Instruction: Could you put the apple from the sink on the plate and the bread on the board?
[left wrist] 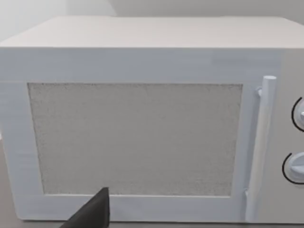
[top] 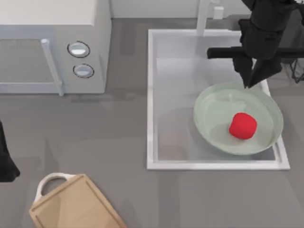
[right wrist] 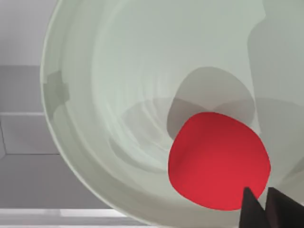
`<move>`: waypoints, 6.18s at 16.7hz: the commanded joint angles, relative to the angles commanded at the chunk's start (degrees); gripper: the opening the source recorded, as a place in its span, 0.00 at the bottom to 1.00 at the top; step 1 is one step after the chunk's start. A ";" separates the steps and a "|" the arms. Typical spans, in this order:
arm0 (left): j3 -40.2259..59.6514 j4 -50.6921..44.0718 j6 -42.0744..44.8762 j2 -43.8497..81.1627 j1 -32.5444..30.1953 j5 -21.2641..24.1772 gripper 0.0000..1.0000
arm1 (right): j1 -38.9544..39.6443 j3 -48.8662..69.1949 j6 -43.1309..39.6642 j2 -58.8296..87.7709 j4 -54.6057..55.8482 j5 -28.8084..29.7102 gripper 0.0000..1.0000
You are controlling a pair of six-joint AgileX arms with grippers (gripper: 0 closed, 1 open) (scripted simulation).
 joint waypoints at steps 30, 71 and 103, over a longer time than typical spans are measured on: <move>0.00 0.00 0.00 0.00 0.00 0.00 1.00 | -6.62 -40.57 -7.11 -44.40 27.35 -0.06 1.00; 56.05 -44.59 8.96 80.64 11.29 0.07 1.00 | -19.61 -115.81 -20.72 -126.05 79.75 -0.17 1.00; 67.39 -44.03 12.25 113.34 15.02 0.13 0.85 | -19.61 -115.81 -20.72 -126.05 79.75 -0.17 1.00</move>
